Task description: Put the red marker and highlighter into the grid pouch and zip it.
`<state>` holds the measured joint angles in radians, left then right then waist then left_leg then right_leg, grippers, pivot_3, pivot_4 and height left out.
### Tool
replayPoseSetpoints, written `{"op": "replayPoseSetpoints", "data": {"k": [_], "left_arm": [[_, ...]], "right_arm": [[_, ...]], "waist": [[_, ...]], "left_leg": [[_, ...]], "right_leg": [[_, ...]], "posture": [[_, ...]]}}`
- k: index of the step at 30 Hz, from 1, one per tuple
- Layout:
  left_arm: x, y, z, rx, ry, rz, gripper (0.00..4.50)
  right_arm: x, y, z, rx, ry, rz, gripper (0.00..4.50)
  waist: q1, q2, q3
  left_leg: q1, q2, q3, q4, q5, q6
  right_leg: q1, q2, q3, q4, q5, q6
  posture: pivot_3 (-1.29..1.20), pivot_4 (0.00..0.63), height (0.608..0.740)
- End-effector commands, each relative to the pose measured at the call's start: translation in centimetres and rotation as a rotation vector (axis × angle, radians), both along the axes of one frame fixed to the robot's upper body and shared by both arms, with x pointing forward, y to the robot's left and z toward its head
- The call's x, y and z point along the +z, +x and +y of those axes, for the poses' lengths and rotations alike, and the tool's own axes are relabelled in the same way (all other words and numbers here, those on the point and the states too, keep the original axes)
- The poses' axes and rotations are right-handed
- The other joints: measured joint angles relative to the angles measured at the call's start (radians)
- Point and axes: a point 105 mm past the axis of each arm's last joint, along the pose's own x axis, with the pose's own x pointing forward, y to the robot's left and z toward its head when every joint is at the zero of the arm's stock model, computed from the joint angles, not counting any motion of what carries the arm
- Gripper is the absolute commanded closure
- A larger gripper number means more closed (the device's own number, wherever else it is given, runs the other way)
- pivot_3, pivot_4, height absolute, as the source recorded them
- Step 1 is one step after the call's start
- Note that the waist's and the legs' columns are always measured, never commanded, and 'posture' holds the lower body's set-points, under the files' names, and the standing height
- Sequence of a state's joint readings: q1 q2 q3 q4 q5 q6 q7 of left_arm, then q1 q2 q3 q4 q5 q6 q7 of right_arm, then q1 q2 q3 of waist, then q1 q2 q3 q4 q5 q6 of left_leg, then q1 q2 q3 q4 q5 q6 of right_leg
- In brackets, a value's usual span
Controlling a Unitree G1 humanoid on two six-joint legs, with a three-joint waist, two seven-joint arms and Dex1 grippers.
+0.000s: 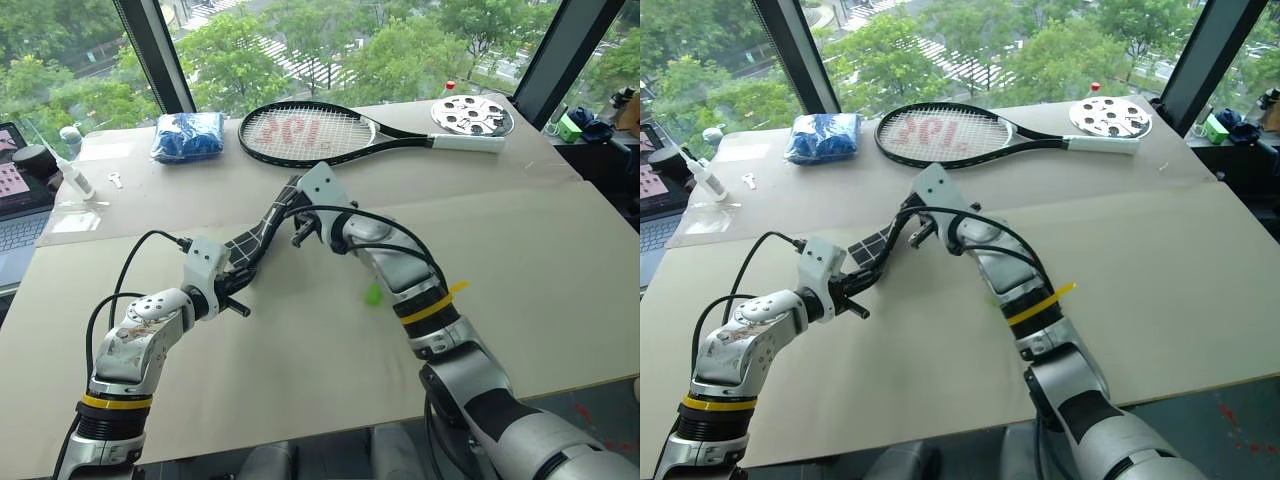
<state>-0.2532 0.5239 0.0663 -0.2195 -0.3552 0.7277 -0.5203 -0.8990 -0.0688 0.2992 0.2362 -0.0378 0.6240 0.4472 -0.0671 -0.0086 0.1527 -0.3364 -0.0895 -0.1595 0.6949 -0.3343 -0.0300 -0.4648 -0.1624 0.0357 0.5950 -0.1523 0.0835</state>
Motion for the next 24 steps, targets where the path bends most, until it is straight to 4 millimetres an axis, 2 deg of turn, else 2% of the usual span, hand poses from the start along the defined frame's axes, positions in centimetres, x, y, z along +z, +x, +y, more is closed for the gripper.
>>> {"op": "replayPoseSetpoints", "data": {"k": [1,2,4,6,9,14,18,19,22,24], "left_arm": [[1.2,0.1,0.2,0.005,0.009,-0.045,4.5],[1.3,0.2,0.2,0.01,0.005,-0.047,4.5],[1.3,0.2,0.2,0.014,0.002,-0.048,4.5],[1.0,0.0,-0.1,-0.001,0.005,-0.039,4.5],[1.1,0.1,-0.2,-0.001,0.003,-0.041,4.5],[1.1,0.1,-0.3,0.001,-0.004,-0.043,4.5],[0.9,0.0,-0.3,-0.001,0.001,-0.037,4.5],[1.0,0.0,-0.2,0.002,0.001,-0.039,4.5],[1.0,0.1,-0.2,0.006,-0.003,-0.042,4.5],[1.0,0.1,-0.4,-0.001,-0.003,-0.039,4.5]], "right_arm": [[0.3,-2.0,2.4,0.108,-0.02,-0.048,4.46],[0.8,-0.8,1.4,0.043,-0.007,-0.057,4.46],[1.4,0.2,0.4,-0.016,0.006,-0.066,4.46],[1.5,-0.2,0.9,0.02,-0.025,-0.091,4.46],[0.9,-2.1,2.6,0.129,-0.055,-0.09,4.46],[2.0,0.4,0.2,-0.01,-0.029,-0.11,4.46],[1.4,-2.7,3.0,0.163,-0.045,-0.096,4.46],[1.3,-2.9,3.1,0.17,-0.046,-0.094,4.46],[1.6,-1.1,1.6,0.069,-0.055,-0.118,4.46],[1.1,-2.1,2.4,0.125,-0.066,-0.11,4.46]], "waist": [[-0.011,0.0,0.0],[-0.017,0.0,0.0],[-0.014,0.0,0.0],[-0.006,0.0,0.0],[-0.004,0.0,0.0],[-0.004,0.0,0.0],[-0.002,0.0,0.0],[-0.004,0.0,0.0],[-0.007,0.0,0.0],[-0.004,0.0,0.0]], "left_leg": [[0.0,0.0,0.0,0.0,0.0,0.0],[0.0,0.001,0.001,0.0,0.0,-0.001],[-0.001,0.0,0.002,0.0,0.0,-0.001],[-0.001,-0.001,0.002,0.001,0.0,-0.001],[0.0,0.0,0.002,0.001,0.0,-0.001],[-0.001,0.0,0.004,0.001,0.0,-0.001],[-0.001,0.0,0.003,0.001,0.0,-0.001],[-0.001,0.0,0.003,0.001,0.0,-0.001],[-0.001,0.001,0.005,0.0,-0.001,-0.001],[-0.001,0.0,0.005,0.001,-0.001,-0.001]], "right_leg": [[-0.001,0.0,0.0,0.0,0.0,0.0],[-0.002,0.0,0.0,0.001,0.0,0.0],[-0.004,-0.001,0.001,0.001,0.001,-0.001],[-0.004,-0.001,0.001,0.0,0.002,-0.001],[-0.003,0.0,0.0,0.0,0.002,-0.001],[-0.004,0.0,0.001,0.0,0.003,-0.001],[-0.004,0.0,0.0,0.0,0.003,-0.002],[-0.004,0.0,0.0,0.0,0.003,-0.002],[-0.005,0.0,0.001,0.0,0.003,-0.002],[-0.005,0.0,0.001,0.001,0.003,-0.002]], "posture": [[0.0,0.15,0.74],[0.0,0.15,0.74],[0.0,0.15,0.74],[0.0,0.15,0.74],[0.0,0.15,0.74],[0.0,0.15,0.74],[0.0,0.15,0.74],[0.0,0.15,0.74],[0.0,0.15,0.74],[0.0,0.15,0.74]]}}
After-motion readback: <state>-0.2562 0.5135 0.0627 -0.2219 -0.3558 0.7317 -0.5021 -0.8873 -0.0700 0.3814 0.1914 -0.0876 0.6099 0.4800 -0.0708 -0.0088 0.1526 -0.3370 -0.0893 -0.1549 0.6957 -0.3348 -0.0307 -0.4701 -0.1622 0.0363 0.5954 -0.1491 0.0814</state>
